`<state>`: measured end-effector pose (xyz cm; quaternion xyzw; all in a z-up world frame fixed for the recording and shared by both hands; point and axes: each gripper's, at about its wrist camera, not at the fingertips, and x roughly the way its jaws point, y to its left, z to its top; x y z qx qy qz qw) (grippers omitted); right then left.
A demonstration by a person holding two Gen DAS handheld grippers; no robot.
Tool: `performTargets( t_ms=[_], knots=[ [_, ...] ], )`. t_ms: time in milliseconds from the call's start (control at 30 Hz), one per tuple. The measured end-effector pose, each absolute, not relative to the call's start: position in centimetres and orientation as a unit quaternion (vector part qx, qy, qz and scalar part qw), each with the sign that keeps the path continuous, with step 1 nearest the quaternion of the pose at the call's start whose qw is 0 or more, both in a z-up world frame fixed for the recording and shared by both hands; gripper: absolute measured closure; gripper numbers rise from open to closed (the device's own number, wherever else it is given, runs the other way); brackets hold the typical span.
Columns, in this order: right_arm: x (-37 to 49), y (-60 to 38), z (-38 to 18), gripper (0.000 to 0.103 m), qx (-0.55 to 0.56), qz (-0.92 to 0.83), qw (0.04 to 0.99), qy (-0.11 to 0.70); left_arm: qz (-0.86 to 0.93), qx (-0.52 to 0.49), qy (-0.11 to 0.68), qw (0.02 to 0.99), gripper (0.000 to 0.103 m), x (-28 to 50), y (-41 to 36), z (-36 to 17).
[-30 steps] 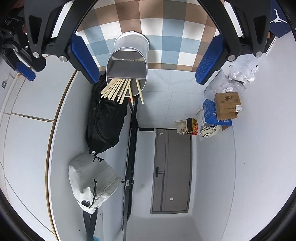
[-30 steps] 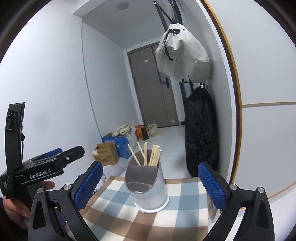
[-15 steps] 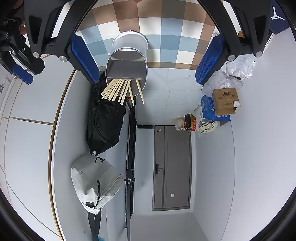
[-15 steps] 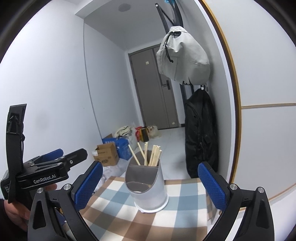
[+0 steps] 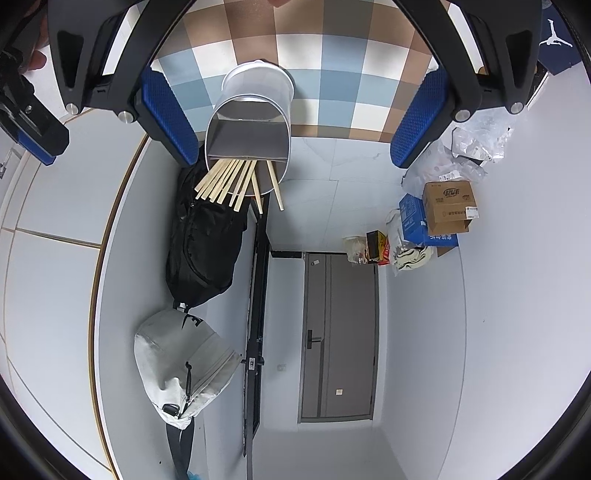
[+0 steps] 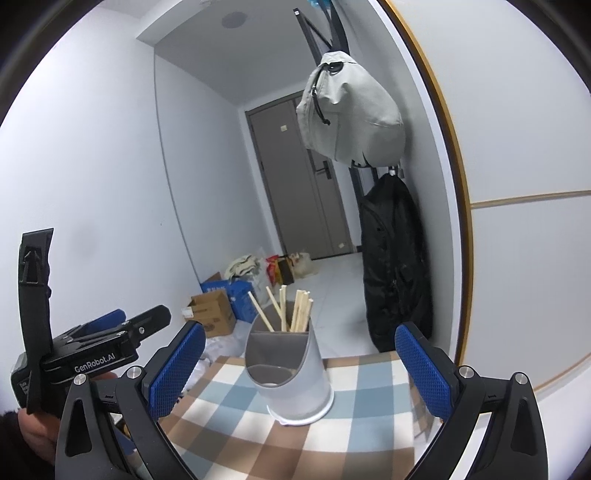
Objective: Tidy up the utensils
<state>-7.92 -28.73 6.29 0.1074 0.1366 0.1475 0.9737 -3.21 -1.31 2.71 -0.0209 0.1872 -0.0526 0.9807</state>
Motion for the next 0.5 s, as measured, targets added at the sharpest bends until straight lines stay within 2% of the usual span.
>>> performTargets(
  t_ms=[500],
  knots=[
    [-7.96, -28.97, 6.26, 0.0, 0.115, 0.152, 0.972, 0.137, -0.046, -0.02, 0.188, 0.981, 0.002, -2.96, -1.4, 2.45]
  ],
)
